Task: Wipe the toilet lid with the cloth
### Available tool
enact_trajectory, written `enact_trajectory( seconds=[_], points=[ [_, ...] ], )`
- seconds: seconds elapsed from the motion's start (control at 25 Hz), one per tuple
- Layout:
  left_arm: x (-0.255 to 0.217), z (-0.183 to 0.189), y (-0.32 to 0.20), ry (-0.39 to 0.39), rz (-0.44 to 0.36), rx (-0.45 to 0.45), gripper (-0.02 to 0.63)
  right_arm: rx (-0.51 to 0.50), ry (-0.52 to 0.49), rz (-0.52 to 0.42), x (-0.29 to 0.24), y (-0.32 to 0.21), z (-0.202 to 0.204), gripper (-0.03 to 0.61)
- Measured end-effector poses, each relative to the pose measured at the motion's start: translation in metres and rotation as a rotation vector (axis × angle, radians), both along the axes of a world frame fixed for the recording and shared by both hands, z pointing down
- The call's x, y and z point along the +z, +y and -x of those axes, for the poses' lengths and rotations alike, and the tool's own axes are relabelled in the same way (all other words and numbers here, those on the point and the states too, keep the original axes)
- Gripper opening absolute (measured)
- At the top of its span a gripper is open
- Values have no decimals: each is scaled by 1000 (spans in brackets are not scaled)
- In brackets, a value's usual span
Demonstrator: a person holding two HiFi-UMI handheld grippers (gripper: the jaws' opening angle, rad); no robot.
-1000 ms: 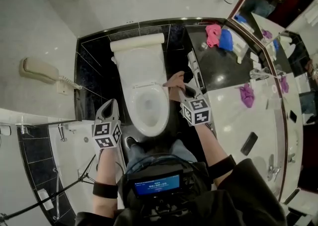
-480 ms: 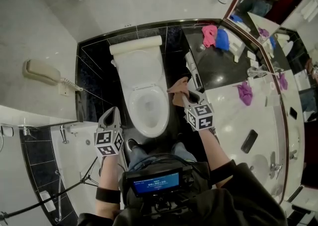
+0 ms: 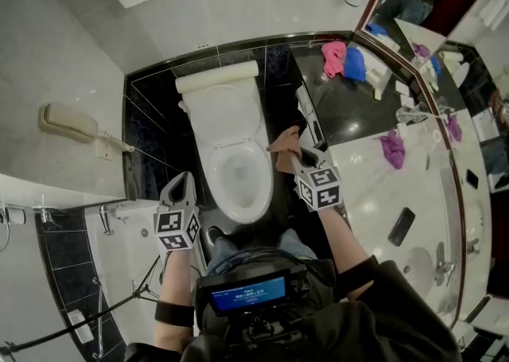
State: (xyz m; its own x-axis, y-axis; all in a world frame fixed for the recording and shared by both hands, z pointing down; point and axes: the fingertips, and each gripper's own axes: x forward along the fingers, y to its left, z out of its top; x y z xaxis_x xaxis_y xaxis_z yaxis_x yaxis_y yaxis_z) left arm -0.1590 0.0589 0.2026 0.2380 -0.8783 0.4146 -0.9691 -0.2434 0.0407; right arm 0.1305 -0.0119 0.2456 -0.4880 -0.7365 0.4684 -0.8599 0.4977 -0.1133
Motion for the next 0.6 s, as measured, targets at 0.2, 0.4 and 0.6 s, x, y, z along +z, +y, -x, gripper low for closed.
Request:
enact_trajectory(
  seconds=[0.2, 0.4, 0.6],
  points=[
    [7, -7, -19, -48, 11, 35, 13, -3, 5, 3, 3, -8, 1, 75],
    [22, -15, -52, -88, 32, 71, 64, -24, 32, 25, 13, -26, 10, 75],
    [49, -23, -97, -150, 67, 129, 121, -52, 65, 60, 42, -55, 26, 75]
  ],
)
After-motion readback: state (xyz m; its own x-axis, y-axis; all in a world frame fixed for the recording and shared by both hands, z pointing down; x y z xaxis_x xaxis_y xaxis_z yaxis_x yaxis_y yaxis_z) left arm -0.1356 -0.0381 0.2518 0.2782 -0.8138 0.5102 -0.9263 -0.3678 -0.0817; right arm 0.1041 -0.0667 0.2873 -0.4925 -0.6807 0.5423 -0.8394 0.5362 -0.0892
